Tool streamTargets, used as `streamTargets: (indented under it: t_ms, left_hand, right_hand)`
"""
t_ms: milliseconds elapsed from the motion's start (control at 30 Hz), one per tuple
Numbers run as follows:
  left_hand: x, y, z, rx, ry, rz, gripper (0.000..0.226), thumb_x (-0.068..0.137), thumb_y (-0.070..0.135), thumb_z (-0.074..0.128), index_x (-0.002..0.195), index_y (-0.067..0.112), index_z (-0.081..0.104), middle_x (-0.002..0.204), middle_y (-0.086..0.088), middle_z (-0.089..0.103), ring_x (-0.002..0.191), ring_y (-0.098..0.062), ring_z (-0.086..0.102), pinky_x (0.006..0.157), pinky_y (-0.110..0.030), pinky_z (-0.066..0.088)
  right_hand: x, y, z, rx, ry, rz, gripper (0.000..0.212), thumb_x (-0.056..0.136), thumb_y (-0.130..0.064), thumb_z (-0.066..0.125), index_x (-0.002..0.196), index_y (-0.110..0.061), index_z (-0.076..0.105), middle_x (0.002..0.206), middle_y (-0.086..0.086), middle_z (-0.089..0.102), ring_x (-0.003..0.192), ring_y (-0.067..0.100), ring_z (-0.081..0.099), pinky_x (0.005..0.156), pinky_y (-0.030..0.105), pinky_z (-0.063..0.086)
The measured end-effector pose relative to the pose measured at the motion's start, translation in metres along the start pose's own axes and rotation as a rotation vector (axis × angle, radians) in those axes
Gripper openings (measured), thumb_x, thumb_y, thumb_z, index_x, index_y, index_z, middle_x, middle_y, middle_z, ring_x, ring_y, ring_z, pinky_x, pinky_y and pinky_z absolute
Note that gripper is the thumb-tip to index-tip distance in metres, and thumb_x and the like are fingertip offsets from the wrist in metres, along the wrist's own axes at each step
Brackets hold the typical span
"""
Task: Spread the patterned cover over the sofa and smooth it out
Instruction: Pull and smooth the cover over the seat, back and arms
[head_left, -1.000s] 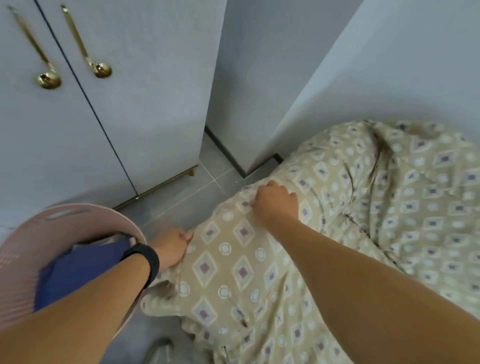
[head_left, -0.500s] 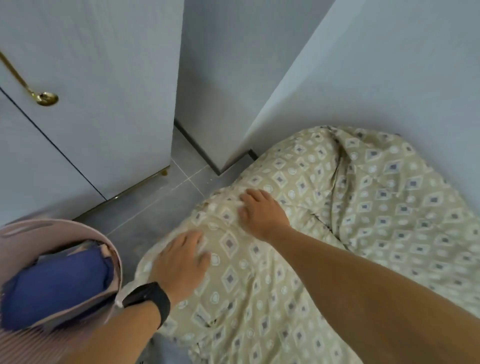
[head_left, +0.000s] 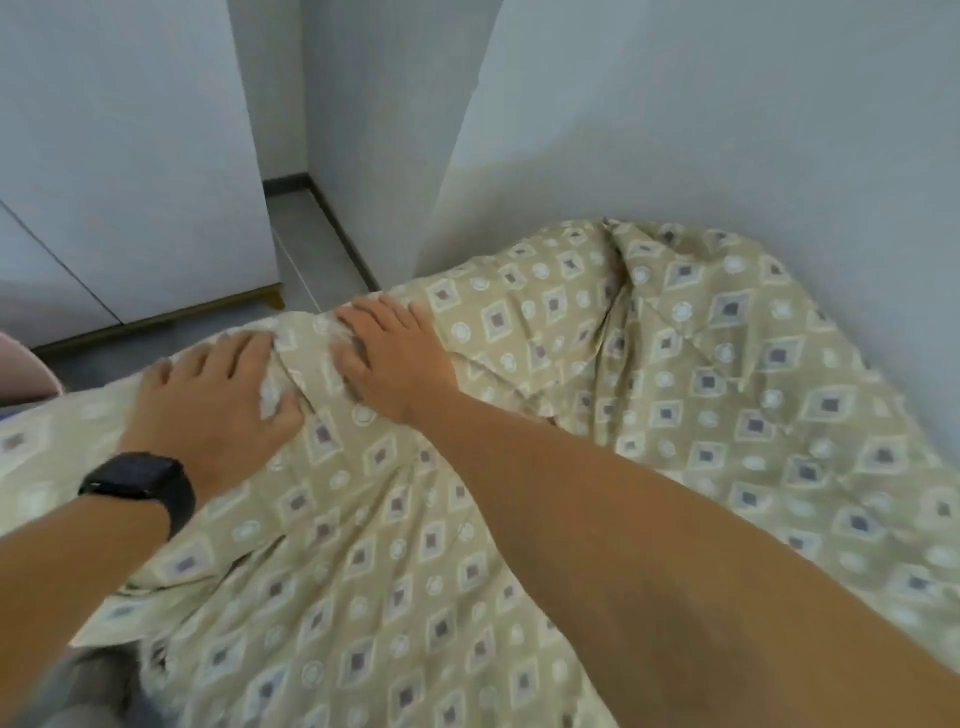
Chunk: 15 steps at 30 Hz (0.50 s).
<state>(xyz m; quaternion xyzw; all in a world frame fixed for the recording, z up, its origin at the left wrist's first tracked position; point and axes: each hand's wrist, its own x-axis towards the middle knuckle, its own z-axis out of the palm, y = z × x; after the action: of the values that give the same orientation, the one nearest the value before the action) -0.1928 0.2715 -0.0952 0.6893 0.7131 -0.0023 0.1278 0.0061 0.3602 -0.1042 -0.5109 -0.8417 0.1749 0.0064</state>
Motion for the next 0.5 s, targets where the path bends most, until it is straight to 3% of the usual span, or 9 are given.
streamTargets:
  t_ms: [100,233,333,433,500]
  left_hand:
    - [0.026,0.067,0.010,0.084,0.027,0.128,0.088,0.086,0.076,0.031,0.156,0.022,0.031,0.159,-0.010,0.039,0.139,-0.038,0.042,0.111,-0.059,0.035]
    - [0.085,0.153,0.023,0.130,-0.026,0.261,0.110,0.075,0.094,0.033,0.163,0.036,0.000,0.172,-0.003,0.008,0.157,-0.035,0.010,0.124,-0.061,0.011]
    - [0.122,0.187,0.029,0.114,0.018,0.313,0.113,0.072,0.094,0.035,0.162,0.036,-0.001,0.172,-0.003,0.009,0.157,-0.034,0.012,0.124,-0.058,0.014]
    - [0.133,0.189,0.033,0.089,0.076,0.317,0.108,0.074,0.095,0.030,0.162,0.038,0.003,0.171,0.001,0.014,0.157,-0.031,0.016,0.125,-0.054,0.016]
    - [0.132,0.189,0.035,0.081,0.076,0.296,0.108,0.075,0.096,0.028,0.163,0.039,0.002,0.172,0.003,0.013,0.157,-0.028,0.015,0.125,-0.053,0.016]
  right_hand:
    - [-0.044,0.062,-0.022,0.039,0.063,-0.140,0.049,0.100,-0.031,0.053,0.148,-0.021,0.051,0.157,0.001,0.045,0.145,0.024,0.037,0.121,0.043,0.031]
    - [-0.043,0.165,-0.077,-0.152,0.006,0.054,0.049,0.104,-0.033,0.044,0.153,-0.024,0.044,0.159,0.000,0.040,0.141,0.029,0.040,0.112,0.046,0.041]
    - [-0.005,0.226,-0.104,-0.135,0.065,0.220,0.043,0.106,-0.031,0.043,0.146,-0.020,0.052,0.147,0.008,0.048,0.133,0.034,0.046,0.110,0.047,0.043]
    - [0.032,0.255,-0.114,-0.119,0.107,0.287,0.037,0.103,-0.020,0.054,0.139,-0.014,0.058,0.142,0.014,0.048,0.126,0.035,0.052,0.109,0.037,0.041]
    - [0.052,0.261,-0.121,-0.064,0.094,0.310,0.024,0.101,-0.022,0.062,0.123,-0.014,0.065,0.132,0.013,0.054,0.111,0.032,0.059,0.101,0.033,0.043]
